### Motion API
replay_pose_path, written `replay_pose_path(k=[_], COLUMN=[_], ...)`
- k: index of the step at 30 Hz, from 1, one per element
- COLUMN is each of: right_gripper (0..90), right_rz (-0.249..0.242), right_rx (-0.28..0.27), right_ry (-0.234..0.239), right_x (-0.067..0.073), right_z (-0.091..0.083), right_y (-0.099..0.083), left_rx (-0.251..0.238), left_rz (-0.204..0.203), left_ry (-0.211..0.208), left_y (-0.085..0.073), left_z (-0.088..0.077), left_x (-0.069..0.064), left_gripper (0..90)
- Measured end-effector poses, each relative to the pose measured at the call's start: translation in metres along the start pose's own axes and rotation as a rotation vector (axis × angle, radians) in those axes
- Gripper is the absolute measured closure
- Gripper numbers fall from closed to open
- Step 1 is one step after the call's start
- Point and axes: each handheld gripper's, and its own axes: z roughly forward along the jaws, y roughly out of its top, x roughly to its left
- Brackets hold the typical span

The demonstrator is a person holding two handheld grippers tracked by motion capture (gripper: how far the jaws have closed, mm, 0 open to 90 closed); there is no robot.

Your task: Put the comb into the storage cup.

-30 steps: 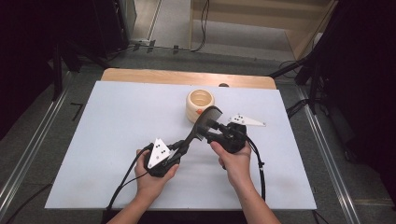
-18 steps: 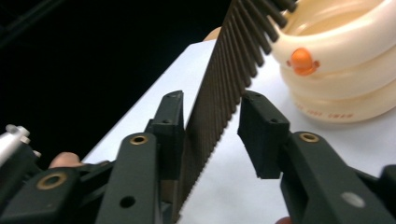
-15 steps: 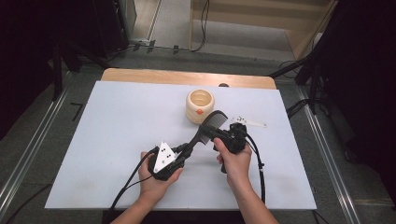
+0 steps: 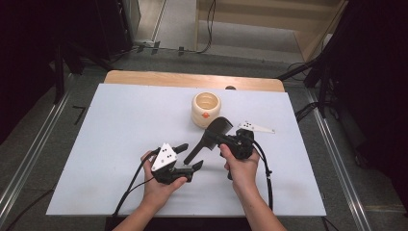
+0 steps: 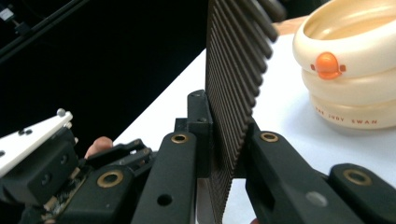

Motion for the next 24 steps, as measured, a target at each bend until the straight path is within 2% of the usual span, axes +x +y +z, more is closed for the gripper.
replay_pose_path(k=[2, 5, 9, 14, 17, 24], right_gripper=[82.4, 82.4, 82.4, 82.4, 82.4, 82.4], right_rz=[-0.017, -0.047, -0.072, -0.113, -0.123, -0.149], right_rx=[-0.008, -0.025, -0.047, -0.060, -0.058, -0.066], right_ry=[0.000, -0.007, -0.006, -0.008, -0.009, -0.015], right_x=[0.001, 0.003, 0.005, 0.007, 0.008, 0.008], right_z=[-0.001, -0.003, -0.007, -0.009, -0.010, -0.014], right_y=[0.000, 0.001, 0.003, 0.004, 0.005, 0.008], left_rx=[0.000, 0.000, -0.003, -0.006, -0.007, -0.017], left_rz=[-0.004, -0.008, -0.021, -0.026, -0.032, -0.017], left_ry=[-0.013, -0.019, -0.031, -0.016, -0.005, 0.017], left_y=[0.001, 0.001, -0.001, -0.003, -0.004, -0.006], left_z=[-0.003, -0.007, -0.012, -0.021, -0.027, -0.040], left_x=[0.002, 0.006, 0.012, 0.020, 0.026, 0.036], left_gripper=[13.4, 10.5, 0.5, 0.0, 0.0, 0.0])
